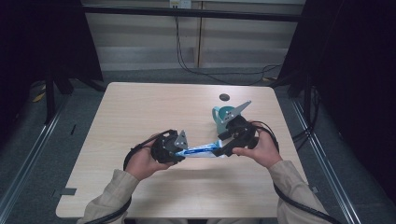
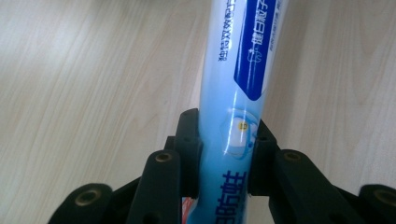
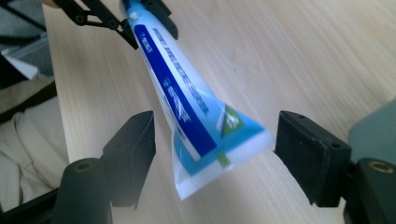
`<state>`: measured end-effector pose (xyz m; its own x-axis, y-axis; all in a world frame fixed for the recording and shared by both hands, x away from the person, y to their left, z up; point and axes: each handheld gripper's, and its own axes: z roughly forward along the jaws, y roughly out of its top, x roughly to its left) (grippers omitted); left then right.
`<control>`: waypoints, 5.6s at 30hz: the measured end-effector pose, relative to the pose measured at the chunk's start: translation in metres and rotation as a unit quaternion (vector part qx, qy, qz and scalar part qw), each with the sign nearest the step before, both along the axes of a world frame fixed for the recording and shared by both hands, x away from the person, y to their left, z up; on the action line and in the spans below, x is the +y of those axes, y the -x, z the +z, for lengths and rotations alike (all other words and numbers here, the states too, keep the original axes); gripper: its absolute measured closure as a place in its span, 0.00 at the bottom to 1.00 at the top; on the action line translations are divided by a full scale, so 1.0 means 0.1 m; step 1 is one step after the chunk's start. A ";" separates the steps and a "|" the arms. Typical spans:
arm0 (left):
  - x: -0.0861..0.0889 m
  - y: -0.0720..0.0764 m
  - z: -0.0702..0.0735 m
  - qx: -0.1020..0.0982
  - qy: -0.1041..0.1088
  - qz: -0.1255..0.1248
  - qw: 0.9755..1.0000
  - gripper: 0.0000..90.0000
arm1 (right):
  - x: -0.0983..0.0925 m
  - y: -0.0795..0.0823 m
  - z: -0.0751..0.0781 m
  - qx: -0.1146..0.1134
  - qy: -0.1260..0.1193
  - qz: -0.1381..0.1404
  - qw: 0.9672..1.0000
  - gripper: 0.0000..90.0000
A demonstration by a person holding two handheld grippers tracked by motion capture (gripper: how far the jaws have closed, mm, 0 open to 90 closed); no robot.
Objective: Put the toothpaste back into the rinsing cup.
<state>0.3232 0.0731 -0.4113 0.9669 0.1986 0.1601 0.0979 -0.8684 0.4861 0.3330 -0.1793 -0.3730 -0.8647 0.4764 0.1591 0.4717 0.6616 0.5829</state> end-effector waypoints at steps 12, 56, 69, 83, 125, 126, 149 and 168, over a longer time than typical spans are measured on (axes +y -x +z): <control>0.19 -0.08 0.07 0.010 0.038 0.049 0.998 0.82 | -0.21 0.02 -0.13 0.000 -0.048 -0.039 0.998 0.31; 0.08 -0.13 0.01 0.043 0.125 0.107 0.985 0.82 | 0.08 0.04 -0.48 0.010 -0.207 -0.115 0.971 0.43; 0.02 -0.11 0.02 0.047 0.138 0.128 0.981 0.82 | 0.04 0.00 -0.45 0.016 -0.256 -0.167 0.952 0.51; -0.08 -0.05 0.04 0.053 0.135 0.134 0.980 0.81 | 0.04 -0.03 -0.44 0.040 -0.309 -0.202 0.928 0.51; 0.01 -0.08 -0.50 0.106 0.128 0.130 0.977 0.21 | -0.24 -0.02 -0.05 -0.029 -0.252 -0.202 0.946 0.84; 0.02 -0.08 -0.52 0.107 0.131 0.136 0.976 0.20 | -0.24 -0.03 -0.04 -0.030 -0.249 -0.204 0.946 0.84; 0.15 -0.10 -0.75 0.093 0.122 0.138 0.978 0.18 | -0.43 -0.10 0.14 -0.048 -0.232 -0.205 0.950 0.84; 0.21 -0.06 -0.89 0.070 0.132 0.161 0.976 0.17 | -0.54 -0.15 0.33 -0.064 -0.228 -0.209 0.949 0.84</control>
<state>0.3295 0.0944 -0.4999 0.8558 0.5130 -0.0664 0.4268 -0.6277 0.6510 0.3484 -0.2333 -0.3399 -0.6423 0.6883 0.3372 0.5424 0.0974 0.8344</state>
